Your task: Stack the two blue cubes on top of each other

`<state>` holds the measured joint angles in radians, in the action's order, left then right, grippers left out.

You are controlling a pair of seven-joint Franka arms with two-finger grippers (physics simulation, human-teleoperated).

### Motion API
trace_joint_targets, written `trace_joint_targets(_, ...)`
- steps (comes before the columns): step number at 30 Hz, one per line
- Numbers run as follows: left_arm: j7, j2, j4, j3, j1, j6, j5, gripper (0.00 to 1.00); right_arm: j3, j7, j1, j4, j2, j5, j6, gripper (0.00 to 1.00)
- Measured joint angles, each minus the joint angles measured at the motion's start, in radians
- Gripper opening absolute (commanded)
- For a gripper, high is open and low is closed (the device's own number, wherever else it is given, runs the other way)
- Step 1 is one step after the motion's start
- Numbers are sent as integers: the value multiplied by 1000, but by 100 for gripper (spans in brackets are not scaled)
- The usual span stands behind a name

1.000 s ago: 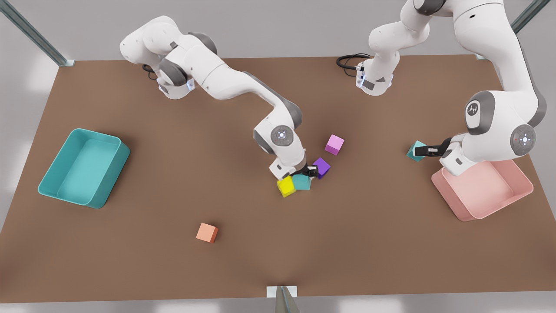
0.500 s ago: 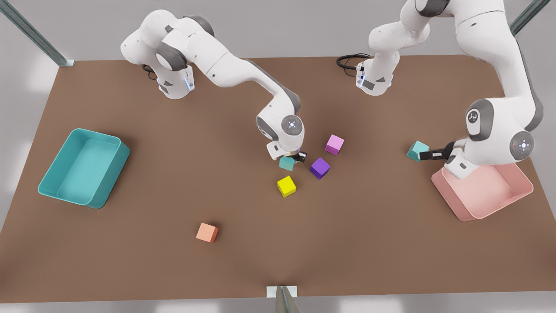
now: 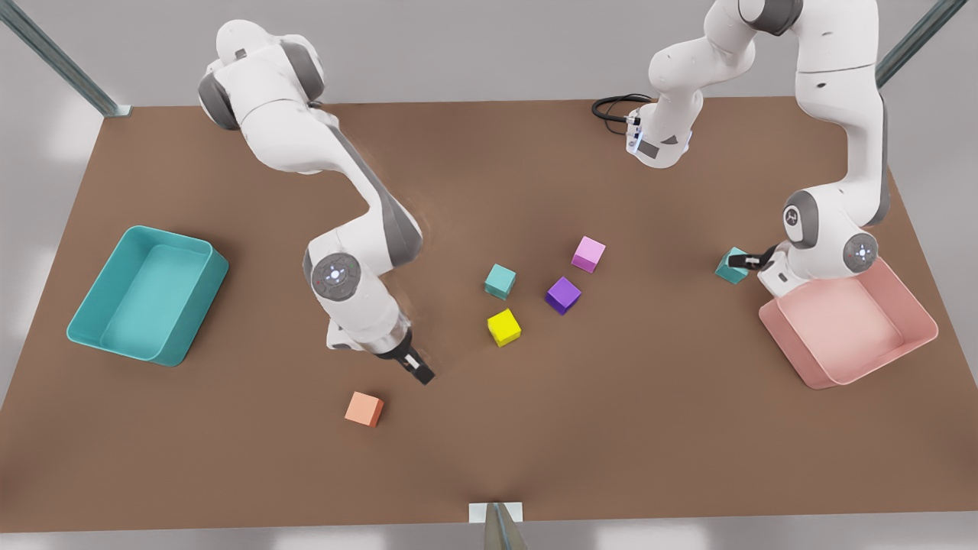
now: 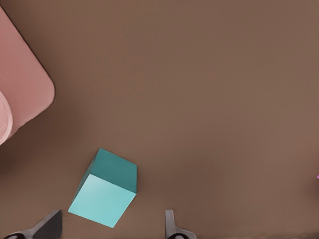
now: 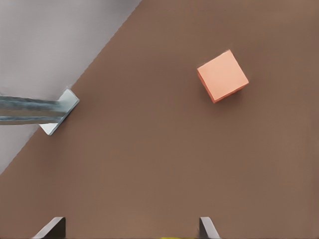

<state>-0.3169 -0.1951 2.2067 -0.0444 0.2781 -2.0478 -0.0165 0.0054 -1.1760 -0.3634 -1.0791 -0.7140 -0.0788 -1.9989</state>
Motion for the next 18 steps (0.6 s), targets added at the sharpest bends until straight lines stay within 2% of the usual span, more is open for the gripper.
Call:
trace_joint_targets(2, -54, -2, 43, 0, 4, -53, -12, 100, -51, 137, 124, 26, 2, 2, 43, 100)
trace_joint_targets(5, -138, -1, 72, 0, 17, -108, -31, 100, -116, 315, 155, 22, 102, 9, 191, 100)
trace_joint_targets(9, -234, -3, 86, 0, 21, -154, -41, 100, -126, 493, 152, -18, 251, 8, 381, 100)
trace_joint_targets(18, -385, -19, 129, 1, 20, -236, -47, 100, -128, 787, 150, -53, 273, -12, 538, 100)
